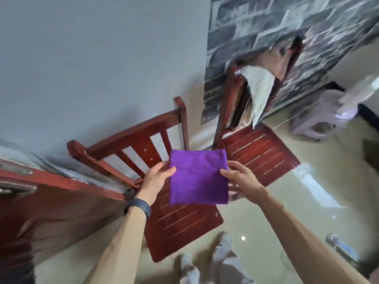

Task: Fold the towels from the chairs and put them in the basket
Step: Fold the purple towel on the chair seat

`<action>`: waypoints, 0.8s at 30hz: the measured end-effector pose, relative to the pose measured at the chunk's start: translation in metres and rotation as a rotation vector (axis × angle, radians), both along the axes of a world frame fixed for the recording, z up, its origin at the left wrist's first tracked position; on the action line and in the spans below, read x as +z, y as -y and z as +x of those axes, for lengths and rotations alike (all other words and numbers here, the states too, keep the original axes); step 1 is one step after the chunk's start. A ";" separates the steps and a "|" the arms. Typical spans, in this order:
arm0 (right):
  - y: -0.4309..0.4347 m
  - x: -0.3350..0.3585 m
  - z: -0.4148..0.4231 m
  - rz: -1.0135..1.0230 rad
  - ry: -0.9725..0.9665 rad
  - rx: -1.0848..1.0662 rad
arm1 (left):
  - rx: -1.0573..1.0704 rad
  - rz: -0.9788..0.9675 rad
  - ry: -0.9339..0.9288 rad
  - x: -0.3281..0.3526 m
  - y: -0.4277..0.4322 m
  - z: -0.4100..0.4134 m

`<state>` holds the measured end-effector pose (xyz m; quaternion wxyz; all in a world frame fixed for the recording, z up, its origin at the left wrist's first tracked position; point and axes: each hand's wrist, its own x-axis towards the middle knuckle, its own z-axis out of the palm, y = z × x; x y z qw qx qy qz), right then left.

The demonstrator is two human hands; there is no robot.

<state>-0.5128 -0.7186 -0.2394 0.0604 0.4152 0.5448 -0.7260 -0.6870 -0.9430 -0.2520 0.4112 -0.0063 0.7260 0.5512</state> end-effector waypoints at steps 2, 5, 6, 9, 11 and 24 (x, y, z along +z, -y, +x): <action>-0.011 0.052 0.019 0.033 -0.095 -0.079 | -0.053 0.074 -0.037 0.061 -0.026 0.000; -0.022 0.113 0.054 0.122 -0.206 -0.183 | -0.199 0.186 -0.103 0.133 -0.066 0.006; -0.024 0.129 0.068 0.148 -0.235 -0.225 | -0.246 0.214 -0.126 0.152 -0.078 0.011; -0.025 0.169 0.112 0.228 -0.300 -0.361 | -0.370 0.289 -0.161 0.198 -0.107 0.035; -0.024 0.190 0.143 0.287 -0.338 -0.457 | -0.443 0.324 -0.180 0.220 -0.126 0.058; -0.045 0.272 0.333 0.523 -0.469 -0.974 | -0.855 0.563 -0.029 0.296 -0.265 0.230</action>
